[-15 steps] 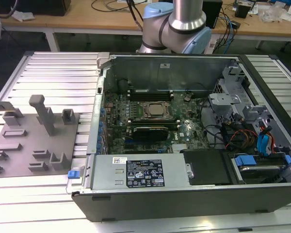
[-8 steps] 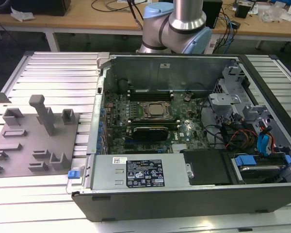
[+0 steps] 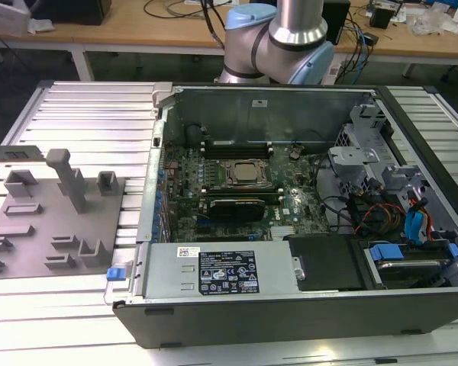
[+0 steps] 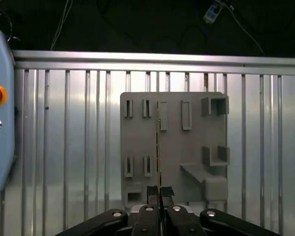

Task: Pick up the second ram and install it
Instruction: 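Pick up the second ram and move it above second insertion slot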

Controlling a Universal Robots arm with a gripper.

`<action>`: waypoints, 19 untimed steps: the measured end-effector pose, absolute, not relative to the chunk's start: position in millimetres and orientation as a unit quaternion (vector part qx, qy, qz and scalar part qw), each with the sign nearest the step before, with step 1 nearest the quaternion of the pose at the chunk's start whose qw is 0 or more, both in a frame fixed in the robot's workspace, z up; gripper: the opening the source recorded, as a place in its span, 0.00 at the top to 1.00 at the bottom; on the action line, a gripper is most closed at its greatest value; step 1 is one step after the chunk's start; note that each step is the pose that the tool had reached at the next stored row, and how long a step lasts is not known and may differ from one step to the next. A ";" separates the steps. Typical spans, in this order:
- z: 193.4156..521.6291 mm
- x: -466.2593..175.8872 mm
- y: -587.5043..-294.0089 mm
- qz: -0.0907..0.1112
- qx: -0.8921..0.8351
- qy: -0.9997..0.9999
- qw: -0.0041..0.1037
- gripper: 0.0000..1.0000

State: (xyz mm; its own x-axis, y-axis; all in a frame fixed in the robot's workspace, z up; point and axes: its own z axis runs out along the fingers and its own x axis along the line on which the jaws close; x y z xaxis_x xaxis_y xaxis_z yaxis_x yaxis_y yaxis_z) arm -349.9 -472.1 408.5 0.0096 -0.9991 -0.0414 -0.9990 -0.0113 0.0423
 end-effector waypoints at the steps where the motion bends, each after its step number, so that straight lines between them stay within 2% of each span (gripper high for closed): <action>1: 408.5 -342.0 -472.0 -0.030 0.710 -0.703 0.000 0.87; 12: 408.5 -226.9 -472.0 -0.032 0.710 -0.703 0.003 0.87; 15: 408.4 -200.6 -469.7 -0.028 0.710 -0.703 0.009 0.87; 19: 408.0 -172.7 -464.1 -0.030 0.710 -0.703 0.012 0.87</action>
